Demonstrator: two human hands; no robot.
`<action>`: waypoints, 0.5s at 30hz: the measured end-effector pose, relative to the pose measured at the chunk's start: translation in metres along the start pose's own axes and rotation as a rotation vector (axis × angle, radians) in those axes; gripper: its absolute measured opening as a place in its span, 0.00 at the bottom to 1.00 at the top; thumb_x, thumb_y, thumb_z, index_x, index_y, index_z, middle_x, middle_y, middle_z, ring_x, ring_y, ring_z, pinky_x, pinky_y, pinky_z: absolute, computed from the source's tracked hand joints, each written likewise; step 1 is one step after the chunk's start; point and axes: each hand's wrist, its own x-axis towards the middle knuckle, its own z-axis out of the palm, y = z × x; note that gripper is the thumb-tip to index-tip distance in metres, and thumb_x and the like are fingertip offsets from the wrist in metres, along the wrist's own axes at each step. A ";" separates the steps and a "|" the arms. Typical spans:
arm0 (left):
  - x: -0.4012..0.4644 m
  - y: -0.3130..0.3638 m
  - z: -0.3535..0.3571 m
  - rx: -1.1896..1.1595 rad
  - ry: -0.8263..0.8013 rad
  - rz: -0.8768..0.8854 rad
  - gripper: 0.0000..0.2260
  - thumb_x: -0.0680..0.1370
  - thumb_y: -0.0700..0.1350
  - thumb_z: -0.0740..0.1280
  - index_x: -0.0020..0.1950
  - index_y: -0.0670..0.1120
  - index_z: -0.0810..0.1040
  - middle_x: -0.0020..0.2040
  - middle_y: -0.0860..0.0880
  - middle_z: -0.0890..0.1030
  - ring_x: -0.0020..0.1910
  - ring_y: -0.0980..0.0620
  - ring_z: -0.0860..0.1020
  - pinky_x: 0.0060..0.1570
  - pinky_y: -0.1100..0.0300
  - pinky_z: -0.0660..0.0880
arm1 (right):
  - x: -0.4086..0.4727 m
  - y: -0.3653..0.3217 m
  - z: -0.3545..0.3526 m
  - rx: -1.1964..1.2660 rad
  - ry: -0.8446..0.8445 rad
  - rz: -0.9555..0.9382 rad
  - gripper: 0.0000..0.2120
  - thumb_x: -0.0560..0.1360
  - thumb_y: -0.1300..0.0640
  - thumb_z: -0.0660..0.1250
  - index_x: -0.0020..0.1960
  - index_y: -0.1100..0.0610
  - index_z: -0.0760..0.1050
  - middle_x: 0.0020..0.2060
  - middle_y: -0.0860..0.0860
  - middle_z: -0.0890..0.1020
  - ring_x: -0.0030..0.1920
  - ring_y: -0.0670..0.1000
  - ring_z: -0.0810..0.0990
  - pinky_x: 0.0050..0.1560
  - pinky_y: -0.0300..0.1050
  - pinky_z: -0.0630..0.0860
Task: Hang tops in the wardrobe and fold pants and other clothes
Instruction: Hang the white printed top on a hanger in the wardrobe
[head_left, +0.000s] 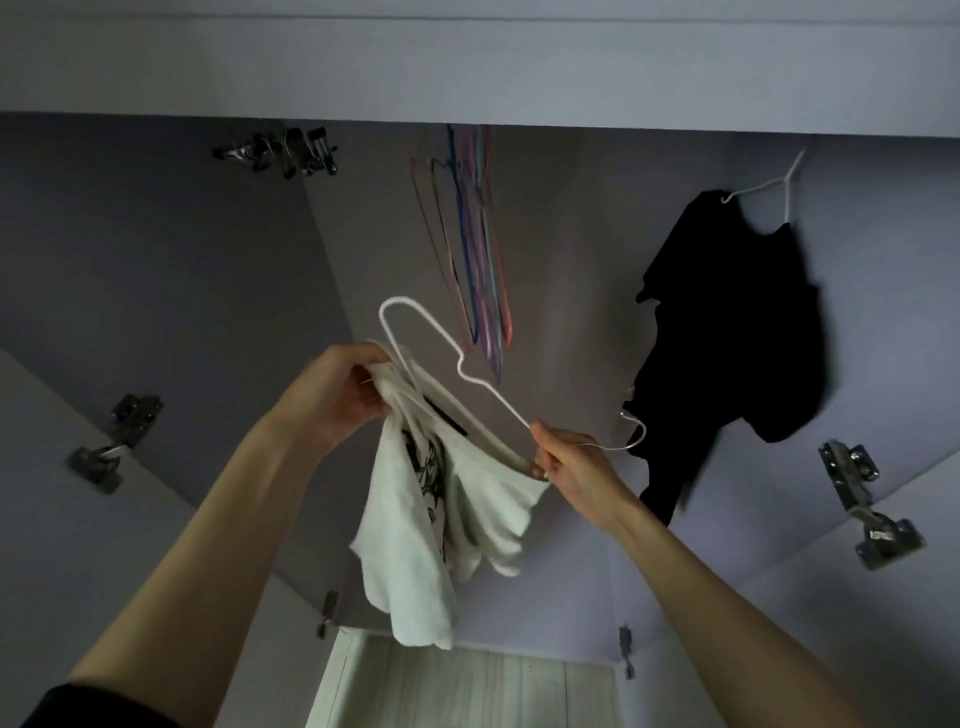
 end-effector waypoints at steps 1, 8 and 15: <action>0.000 -0.002 -0.006 0.032 0.041 0.003 0.08 0.74 0.34 0.59 0.41 0.39 0.77 0.36 0.44 0.78 0.35 0.49 0.78 0.34 0.61 0.78 | -0.001 -0.002 -0.005 -0.089 -0.003 -0.018 0.22 0.68 0.44 0.67 0.22 0.51 0.63 0.21 0.44 0.63 0.26 0.44 0.62 0.36 0.38 0.62; 0.009 -0.030 -0.043 0.297 0.378 -0.061 0.06 0.74 0.32 0.64 0.41 0.41 0.77 0.36 0.44 0.78 0.35 0.50 0.77 0.28 0.62 0.78 | 0.015 -0.043 -0.030 -0.503 -0.059 -0.028 0.22 0.73 0.48 0.69 0.28 0.58 0.64 0.25 0.52 0.63 0.28 0.47 0.62 0.31 0.37 0.60; 0.014 -0.040 -0.050 0.460 0.407 -0.046 0.07 0.72 0.30 0.65 0.35 0.39 0.75 0.32 0.44 0.74 0.30 0.49 0.73 0.24 0.66 0.76 | 0.018 -0.057 -0.031 -0.737 -0.116 0.030 0.27 0.72 0.45 0.69 0.19 0.53 0.64 0.24 0.47 0.59 0.27 0.46 0.57 0.29 0.40 0.54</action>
